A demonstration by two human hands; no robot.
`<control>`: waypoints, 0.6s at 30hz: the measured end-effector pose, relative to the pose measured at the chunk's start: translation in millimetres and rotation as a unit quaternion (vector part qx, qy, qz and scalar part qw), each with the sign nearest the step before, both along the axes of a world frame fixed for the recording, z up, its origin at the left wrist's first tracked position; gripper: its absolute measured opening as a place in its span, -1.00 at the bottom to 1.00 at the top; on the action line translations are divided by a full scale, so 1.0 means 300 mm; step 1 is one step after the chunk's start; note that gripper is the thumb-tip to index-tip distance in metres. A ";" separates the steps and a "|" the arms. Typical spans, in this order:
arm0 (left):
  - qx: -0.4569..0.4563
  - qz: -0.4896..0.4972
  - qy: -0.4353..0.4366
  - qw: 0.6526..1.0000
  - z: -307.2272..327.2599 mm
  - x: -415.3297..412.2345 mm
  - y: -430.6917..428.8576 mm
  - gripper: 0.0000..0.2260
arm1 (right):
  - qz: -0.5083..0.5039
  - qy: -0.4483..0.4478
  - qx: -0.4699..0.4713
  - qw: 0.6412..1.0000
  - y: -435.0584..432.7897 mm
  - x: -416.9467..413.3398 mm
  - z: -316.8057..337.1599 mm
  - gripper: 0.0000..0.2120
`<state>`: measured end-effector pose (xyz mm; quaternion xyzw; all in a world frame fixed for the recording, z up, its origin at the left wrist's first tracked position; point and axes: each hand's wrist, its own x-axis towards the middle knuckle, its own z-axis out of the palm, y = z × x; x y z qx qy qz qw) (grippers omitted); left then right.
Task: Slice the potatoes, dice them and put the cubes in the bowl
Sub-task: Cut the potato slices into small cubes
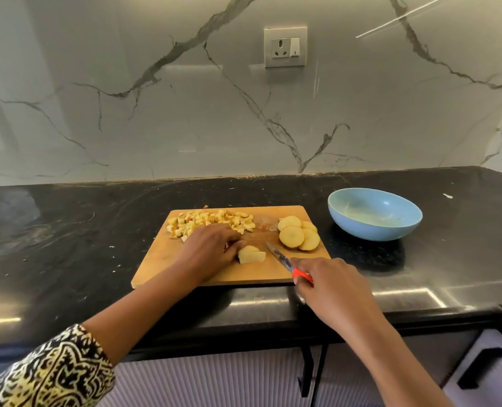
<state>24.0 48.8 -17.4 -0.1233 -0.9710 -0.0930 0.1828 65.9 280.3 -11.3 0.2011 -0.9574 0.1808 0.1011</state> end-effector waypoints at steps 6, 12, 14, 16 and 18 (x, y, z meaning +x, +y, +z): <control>0.024 -0.047 -0.090 0.995 0.006 0.029 -0.022 -0.60 | -0.007 0.045 0.010 0.999 -0.063 0.025 -0.027 -0.63; 0.061 -0.052 -0.035 0.996 0.008 0.010 -0.006 -0.74 | -0.014 0.048 0.014 0.999 -0.133 -0.003 -0.042 -0.62; 0.073 -0.038 -0.038 0.996 0.013 0.008 -0.007 -0.75 | -0.008 0.052 0.015 0.999 -0.164 -0.033 -0.034 -0.67; 0.069 -0.024 -0.036 0.997 0.014 0.008 -0.005 -0.74 | -0.005 0.054 0.020 0.998 -0.193 -0.060 -0.023 -0.73; 0.061 -0.014 -0.031 0.998 0.011 0.013 -0.001 -0.73 | -0.005 0.050 0.028 0.998 -0.208 -0.074 -0.014 -0.76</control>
